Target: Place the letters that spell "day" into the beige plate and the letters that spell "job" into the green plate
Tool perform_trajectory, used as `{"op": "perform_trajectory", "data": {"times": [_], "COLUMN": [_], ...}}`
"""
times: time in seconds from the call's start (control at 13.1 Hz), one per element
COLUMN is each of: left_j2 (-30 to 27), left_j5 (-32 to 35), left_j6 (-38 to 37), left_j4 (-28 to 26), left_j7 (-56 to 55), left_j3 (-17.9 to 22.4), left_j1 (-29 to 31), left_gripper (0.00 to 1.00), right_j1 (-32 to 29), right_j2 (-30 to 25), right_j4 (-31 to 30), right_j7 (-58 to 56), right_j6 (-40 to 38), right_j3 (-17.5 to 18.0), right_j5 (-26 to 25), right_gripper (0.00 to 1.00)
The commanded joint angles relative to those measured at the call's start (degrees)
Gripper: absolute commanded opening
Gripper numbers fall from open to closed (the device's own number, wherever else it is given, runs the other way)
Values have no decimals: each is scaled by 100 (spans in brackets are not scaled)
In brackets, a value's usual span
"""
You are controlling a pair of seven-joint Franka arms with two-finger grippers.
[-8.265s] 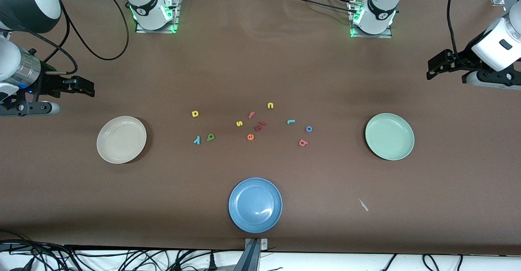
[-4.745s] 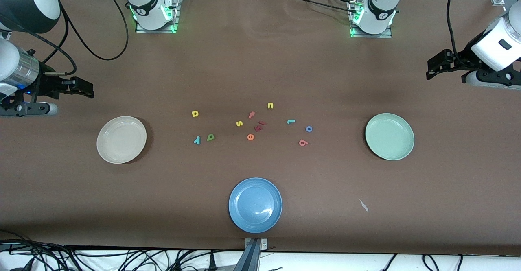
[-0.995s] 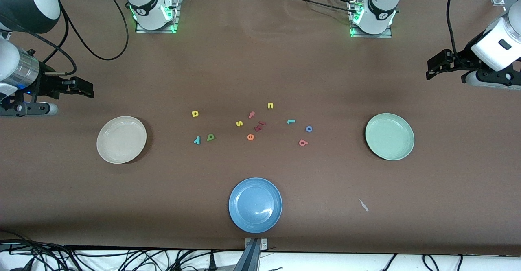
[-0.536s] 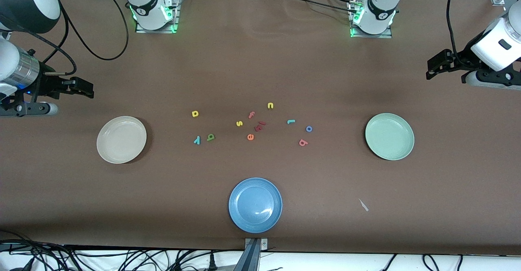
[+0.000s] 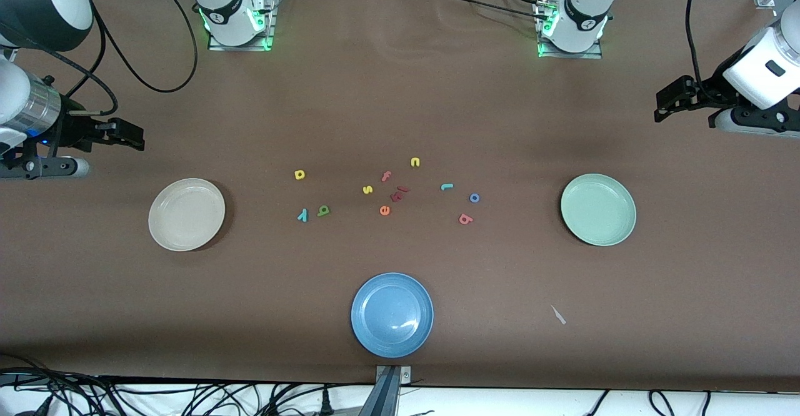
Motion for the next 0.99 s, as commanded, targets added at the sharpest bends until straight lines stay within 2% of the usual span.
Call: {"op": "perform_trajectory", "data": {"times": [0.0,0.46,0.92], "left_j2": [-7,-7,-7], "left_j5": [170,170,161], "left_j6": [-69,-69,-69], "left_j4": [37,37,37], "left_j7": [86,77,77], "left_j3": [-2,-10,-2], "left_j1": [-21,-21,-21], "left_gripper": [100,100,100], "right_j1": [-2,138,840], "right_j2": [-23,20,327], "right_j4": [17,-54,-63], "right_j7": [-21,145,489], "right_j6": [-76,-102,240], "right_j3": [35,62,88], "right_j5": [97,308,317], "right_gripper": [100,100,100]}}
